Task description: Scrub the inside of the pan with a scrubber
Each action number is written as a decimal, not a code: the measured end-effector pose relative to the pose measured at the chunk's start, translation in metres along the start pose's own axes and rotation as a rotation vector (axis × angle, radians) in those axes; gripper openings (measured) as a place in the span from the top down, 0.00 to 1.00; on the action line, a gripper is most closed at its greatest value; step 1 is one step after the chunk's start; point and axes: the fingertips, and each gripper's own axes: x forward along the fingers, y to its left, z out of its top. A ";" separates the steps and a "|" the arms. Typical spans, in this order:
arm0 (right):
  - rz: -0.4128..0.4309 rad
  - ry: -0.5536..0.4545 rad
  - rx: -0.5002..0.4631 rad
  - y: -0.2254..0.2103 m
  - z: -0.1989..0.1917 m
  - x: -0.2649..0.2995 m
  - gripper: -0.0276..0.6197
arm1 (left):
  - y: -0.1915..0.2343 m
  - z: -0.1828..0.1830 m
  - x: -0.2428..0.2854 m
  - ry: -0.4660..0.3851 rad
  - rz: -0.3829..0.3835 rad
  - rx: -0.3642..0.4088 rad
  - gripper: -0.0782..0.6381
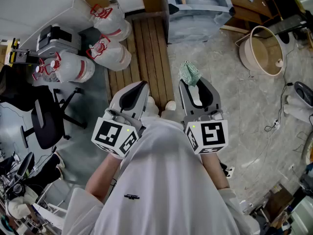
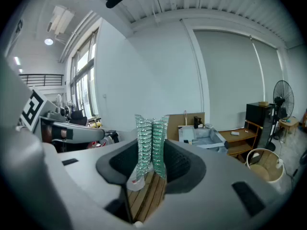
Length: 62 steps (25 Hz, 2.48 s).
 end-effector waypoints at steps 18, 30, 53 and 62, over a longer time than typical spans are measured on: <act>-0.024 -0.015 0.095 0.044 0.029 0.113 0.71 | 0.133 0.016 -0.026 0.018 0.002 -0.056 0.88; -0.063 0.026 0.024 0.001 0.035 0.184 0.71 | 0.188 0.027 0.038 0.053 -0.006 -0.078 0.88; -0.024 0.077 0.094 -0.246 0.128 0.444 0.71 | 0.288 0.171 0.359 0.135 0.001 0.000 0.88; -0.010 0.074 0.061 -0.270 0.150 0.491 0.71 | 0.304 0.177 0.406 0.158 -0.024 -0.033 0.88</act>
